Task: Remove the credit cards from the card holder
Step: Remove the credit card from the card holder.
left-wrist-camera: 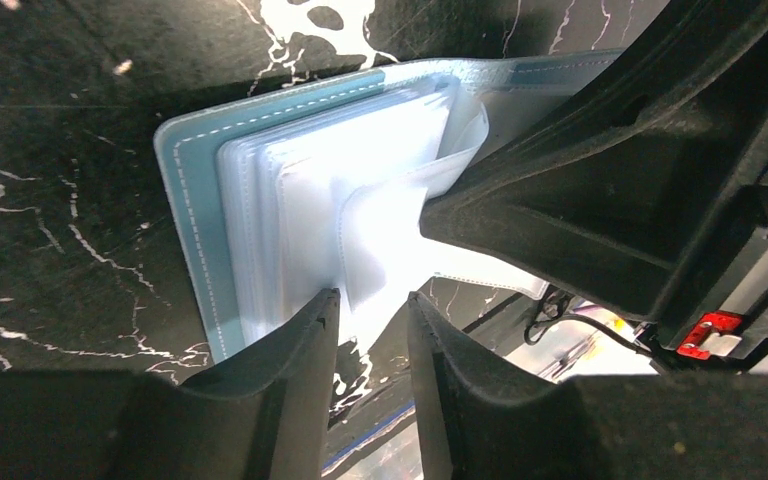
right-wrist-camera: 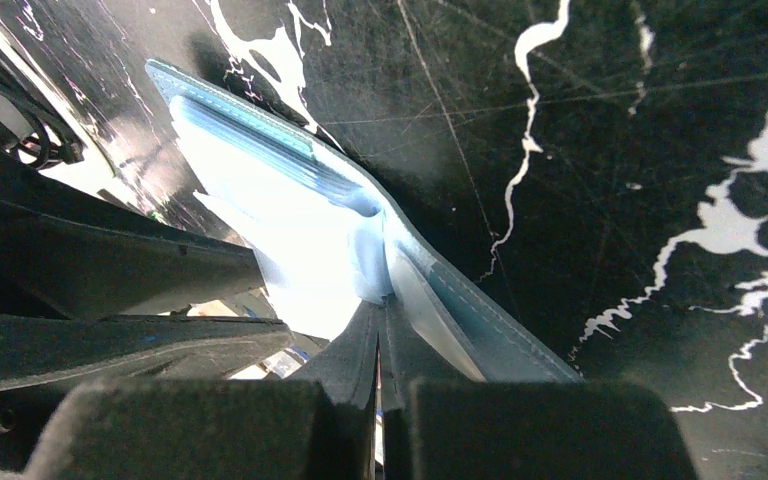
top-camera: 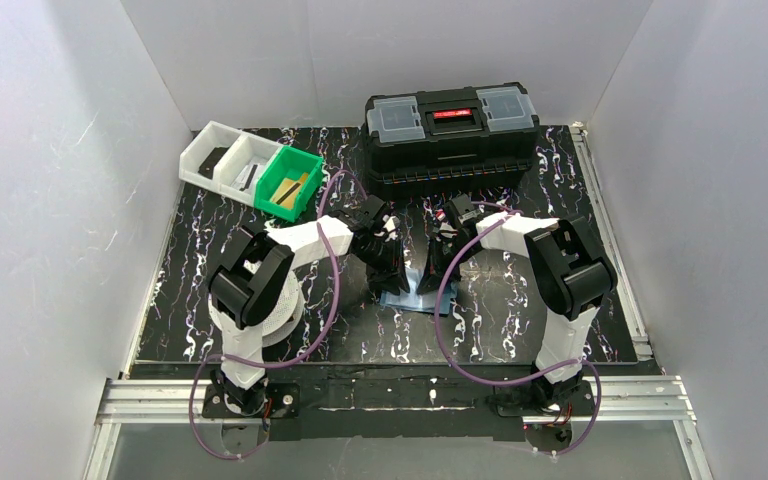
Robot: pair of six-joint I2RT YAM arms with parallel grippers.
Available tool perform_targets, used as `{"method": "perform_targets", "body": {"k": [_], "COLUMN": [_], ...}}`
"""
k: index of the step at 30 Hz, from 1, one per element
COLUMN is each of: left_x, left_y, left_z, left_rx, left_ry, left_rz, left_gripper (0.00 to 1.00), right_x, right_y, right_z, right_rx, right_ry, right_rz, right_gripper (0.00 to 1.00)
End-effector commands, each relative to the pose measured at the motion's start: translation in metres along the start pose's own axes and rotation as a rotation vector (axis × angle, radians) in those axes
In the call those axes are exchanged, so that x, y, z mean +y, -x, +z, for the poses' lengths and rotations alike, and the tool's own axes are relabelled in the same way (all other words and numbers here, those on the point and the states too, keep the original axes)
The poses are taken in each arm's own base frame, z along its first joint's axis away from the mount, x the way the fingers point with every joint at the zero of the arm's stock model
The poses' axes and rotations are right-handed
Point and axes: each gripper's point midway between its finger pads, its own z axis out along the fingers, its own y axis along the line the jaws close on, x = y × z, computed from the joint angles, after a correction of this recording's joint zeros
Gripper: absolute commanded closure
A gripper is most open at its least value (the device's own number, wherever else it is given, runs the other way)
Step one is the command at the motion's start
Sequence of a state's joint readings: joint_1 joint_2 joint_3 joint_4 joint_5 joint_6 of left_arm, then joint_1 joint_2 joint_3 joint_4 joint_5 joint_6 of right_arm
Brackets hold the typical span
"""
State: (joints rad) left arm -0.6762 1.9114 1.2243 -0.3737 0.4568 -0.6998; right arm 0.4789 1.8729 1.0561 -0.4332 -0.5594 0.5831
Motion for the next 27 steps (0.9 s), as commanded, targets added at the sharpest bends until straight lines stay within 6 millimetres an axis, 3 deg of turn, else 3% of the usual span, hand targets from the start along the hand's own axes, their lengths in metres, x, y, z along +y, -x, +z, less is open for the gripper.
{"method": "perform_targets", "body": {"k": [1,4,9,11,16,19,23,27], "left_x": [0.027,0.024,0.021,0.02,0.019,0.019,0.015,0.006], "left_y": [-0.01,-0.009,-0.005,-0.004,-0.001,0.001,0.003,0.003], "left_z": [0.02,0.019,0.013,0.01,-0.001,-0.009,-0.018,-0.022], "left_rx": [0.033,0.026,-0.001,-0.013,-0.05,-0.076,-0.103,-0.118], "left_ry": [0.113,0.107,0.106,0.109,0.129,0.147,0.153,0.155], "left_rz": [-0.02,-0.021,-0.019,-0.02,-0.015,-0.012,-0.009,0.015], "left_gripper": [0.7,0.78,1.0,1.0,1.0,1.0,1.0,1.0], "right_x": [-0.007,-0.004,0.01,0.019,0.044,0.052,0.044,0.032], "right_y": [-0.002,-0.001,0.003,0.006,0.015,0.019,0.019,0.013], "right_z": [0.003,0.001,-0.012,-0.021,-0.052,-0.071,-0.09,-0.096], "right_rx": [0.004,0.0,-0.026,-0.048,-0.127,-0.181,-0.249,-0.281], "right_ry": [-0.008,-0.003,0.019,0.024,0.022,-0.002,-0.092,-0.134], "right_rz": [-0.018,-0.024,-0.046,-0.06,-0.102,-0.118,-0.107,-0.098], "right_gripper": [0.99,0.99,0.99,0.89,0.54,0.42,0.38,0.37]}}
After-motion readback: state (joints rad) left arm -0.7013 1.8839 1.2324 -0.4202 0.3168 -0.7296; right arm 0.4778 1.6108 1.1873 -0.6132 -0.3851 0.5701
